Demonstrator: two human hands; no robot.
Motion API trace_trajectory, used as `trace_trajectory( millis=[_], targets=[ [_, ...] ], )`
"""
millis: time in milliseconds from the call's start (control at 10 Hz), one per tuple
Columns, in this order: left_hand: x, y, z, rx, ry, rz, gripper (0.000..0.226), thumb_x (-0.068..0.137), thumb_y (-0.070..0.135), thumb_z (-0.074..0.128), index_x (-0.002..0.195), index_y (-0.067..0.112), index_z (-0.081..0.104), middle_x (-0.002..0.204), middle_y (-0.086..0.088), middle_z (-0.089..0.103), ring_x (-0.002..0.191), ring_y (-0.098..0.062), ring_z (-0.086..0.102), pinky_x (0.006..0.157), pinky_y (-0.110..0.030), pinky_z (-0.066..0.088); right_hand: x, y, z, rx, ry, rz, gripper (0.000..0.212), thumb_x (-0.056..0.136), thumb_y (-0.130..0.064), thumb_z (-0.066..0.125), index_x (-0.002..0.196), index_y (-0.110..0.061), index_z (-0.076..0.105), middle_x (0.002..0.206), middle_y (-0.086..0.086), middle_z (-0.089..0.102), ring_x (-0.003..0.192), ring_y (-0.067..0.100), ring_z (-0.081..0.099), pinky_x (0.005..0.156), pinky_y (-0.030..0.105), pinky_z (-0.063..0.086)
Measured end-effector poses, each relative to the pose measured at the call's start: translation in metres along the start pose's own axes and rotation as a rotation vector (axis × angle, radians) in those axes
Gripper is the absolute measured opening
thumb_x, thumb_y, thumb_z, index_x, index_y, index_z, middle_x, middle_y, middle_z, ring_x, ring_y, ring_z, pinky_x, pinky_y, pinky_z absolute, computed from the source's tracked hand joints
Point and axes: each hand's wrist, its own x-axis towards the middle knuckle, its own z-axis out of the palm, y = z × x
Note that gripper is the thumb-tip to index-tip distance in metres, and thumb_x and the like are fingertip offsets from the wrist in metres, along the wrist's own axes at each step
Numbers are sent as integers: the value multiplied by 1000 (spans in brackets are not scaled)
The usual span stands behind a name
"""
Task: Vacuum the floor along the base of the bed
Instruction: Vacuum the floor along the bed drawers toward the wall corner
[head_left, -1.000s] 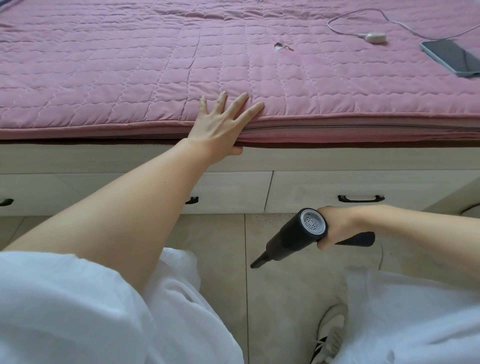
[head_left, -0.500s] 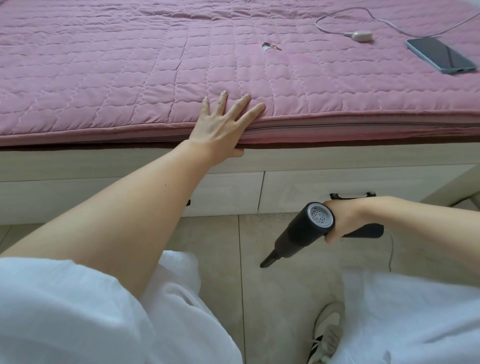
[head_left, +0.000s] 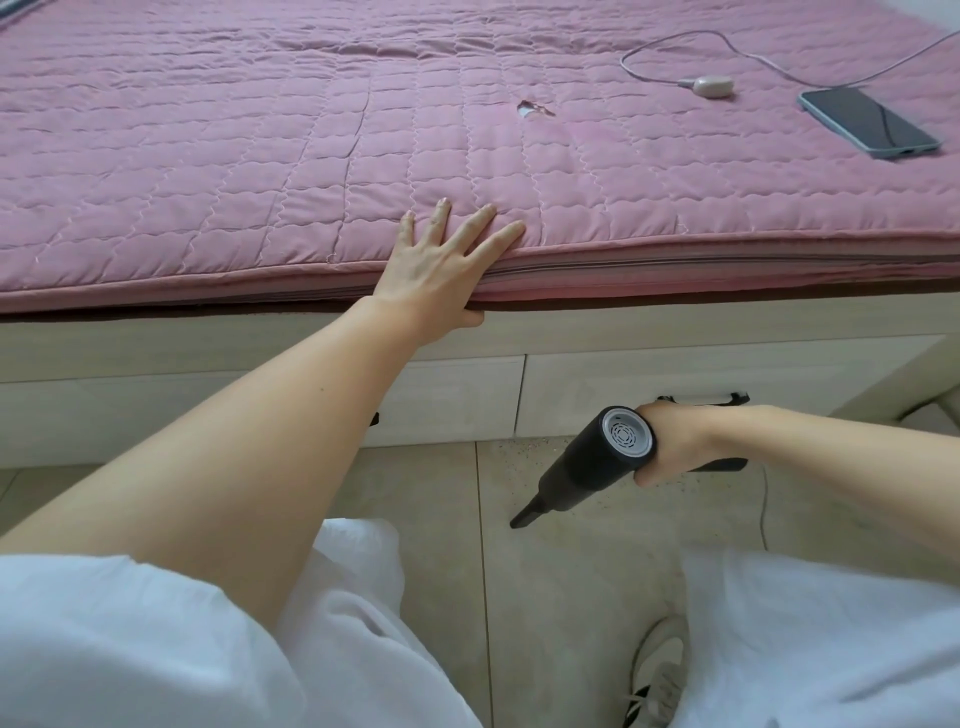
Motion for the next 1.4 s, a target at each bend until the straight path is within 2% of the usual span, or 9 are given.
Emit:
trace_trajectory(
  millis=[400, 500, 600, 700, 800, 900, 1100, 1300, 1400],
  targets=[
    [0, -1, 1, -4, 3, 6, 105, 82, 44, 72, 154, 37, -4, 164, 1, 1, 148, -41, 5, 115, -64, 12, 4, -6, -3, -8, 57, 15, 27, 72, -19, 68, 71, -29, 44, 70, -10, 52, 59, 3, 48, 49, 16, 37],
    [1, -1, 1, -5, 1, 5, 105, 82, 44, 72, 154, 37, -4, 164, 0, 1, 148, -41, 5, 115, -64, 12, 5, -7, -2, 4, 65, 10, 20, 73, -18, 68, 82, -24, 52, 76, -6, 58, 64, 6, 52, 53, 18, 40],
    [0, -1, 1, -6, 5, 6, 105, 82, 44, 72, 154, 37, -4, 164, 0, 1, 148, -41, 5, 115, -65, 12, 8, -8, -2, 26, 66, 5, 24, 72, -19, 69, 93, -21, 56, 86, -2, 63, 74, 12, 59, 60, 22, 45],
    [0, -2, 1, -13, 3, 6, 105, 82, 43, 72, 154, 37, -4, 164, 1, 1, 148, -41, 5, 115, -65, 12, 9, -11, -2, 20, 64, 2, 26, 74, -19, 69, 95, -23, 55, 90, -2, 64, 78, 14, 60, 63, 21, 46],
    [0, -1, 0, -17, 1, 4, 104, 83, 43, 72, 154, 38, -4, 164, 1, 1, 148, -41, 5, 115, -64, 12, 8, -12, 0, 16, 72, -1, 32, 75, -21, 70, 103, -28, 55, 94, -6, 63, 81, 11, 58, 63, 16, 44],
    [0, -1, 0, -17, -1, 2, 104, 83, 43, 72, 154, 38, -4, 164, 1, 0, 148, -41, 5, 115, -64, 12, 7, -14, 1, -7, 75, -2, 46, 77, -21, 70, 120, -26, 56, 108, -4, 66, 91, 13, 59, 75, 21, 47],
    [0, -1, 0, -19, -1, 1, 104, 82, 43, 72, 154, 37, -3, 164, 1, 1, 148, -41, 5, 115, -65, 12, 9, -20, 1, -29, 78, 2, 52, 77, -22, 70, 125, -28, 54, 116, -3, 65, 103, 16, 61, 86, 26, 51],
    [0, -1, 0, -18, -1, 2, 104, 82, 44, 72, 154, 37, -3, 164, 0, 1, 148, -41, 5, 115, -65, 12, 11, -24, -1, -27, 50, -38, 54, 78, -20, 72, 128, -28, 51, 117, -5, 63, 93, 10, 55, 74, 18, 40],
    [0, -1, 0, -20, -1, 3, 104, 83, 43, 72, 154, 37, -3, 164, 1, 1, 148, -41, 5, 115, -65, 12, 15, -24, 0, -52, 44, -38, 49, 78, -22, 71, 122, -29, 52, 112, -6, 64, 89, 11, 55, 74, 22, 45]
  ],
)
